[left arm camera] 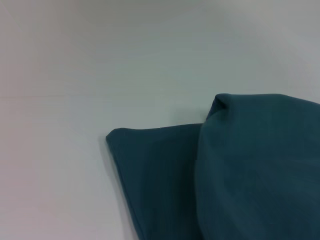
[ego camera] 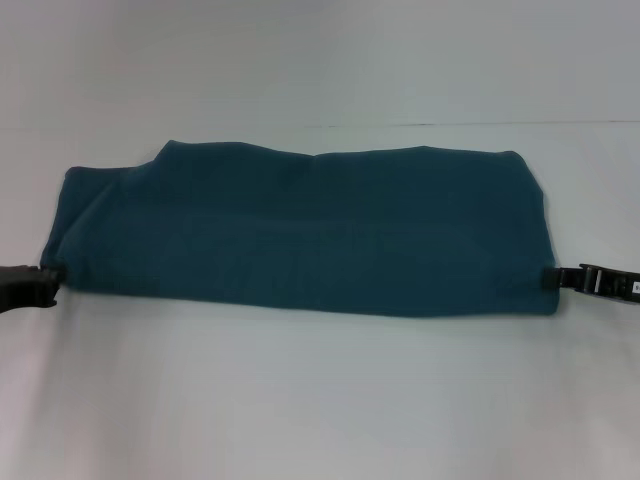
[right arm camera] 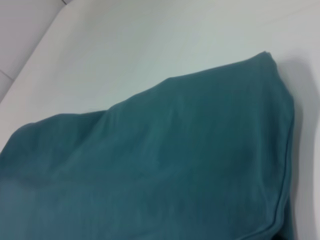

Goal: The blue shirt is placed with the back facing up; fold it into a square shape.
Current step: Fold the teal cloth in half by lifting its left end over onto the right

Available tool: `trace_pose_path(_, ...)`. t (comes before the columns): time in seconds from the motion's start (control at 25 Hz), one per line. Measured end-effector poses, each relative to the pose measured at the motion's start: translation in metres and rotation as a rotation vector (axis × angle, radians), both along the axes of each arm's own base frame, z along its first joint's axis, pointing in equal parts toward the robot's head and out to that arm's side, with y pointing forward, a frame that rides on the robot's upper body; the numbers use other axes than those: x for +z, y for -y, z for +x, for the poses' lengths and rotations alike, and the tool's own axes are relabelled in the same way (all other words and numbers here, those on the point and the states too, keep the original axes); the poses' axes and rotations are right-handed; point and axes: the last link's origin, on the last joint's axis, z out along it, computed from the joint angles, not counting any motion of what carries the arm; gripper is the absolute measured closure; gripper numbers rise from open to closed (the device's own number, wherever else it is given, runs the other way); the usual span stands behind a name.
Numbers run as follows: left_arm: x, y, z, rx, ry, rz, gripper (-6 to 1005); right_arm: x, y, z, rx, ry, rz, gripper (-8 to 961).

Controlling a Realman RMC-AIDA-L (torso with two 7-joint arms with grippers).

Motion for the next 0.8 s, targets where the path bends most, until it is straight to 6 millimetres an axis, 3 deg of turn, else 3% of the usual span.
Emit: trace_pose_path(0.8,0.011,0.001,0.001,-0.001,0.032,0.033,974,0.028,0.005,0.016,-0.034,-0.022,0.067,917)
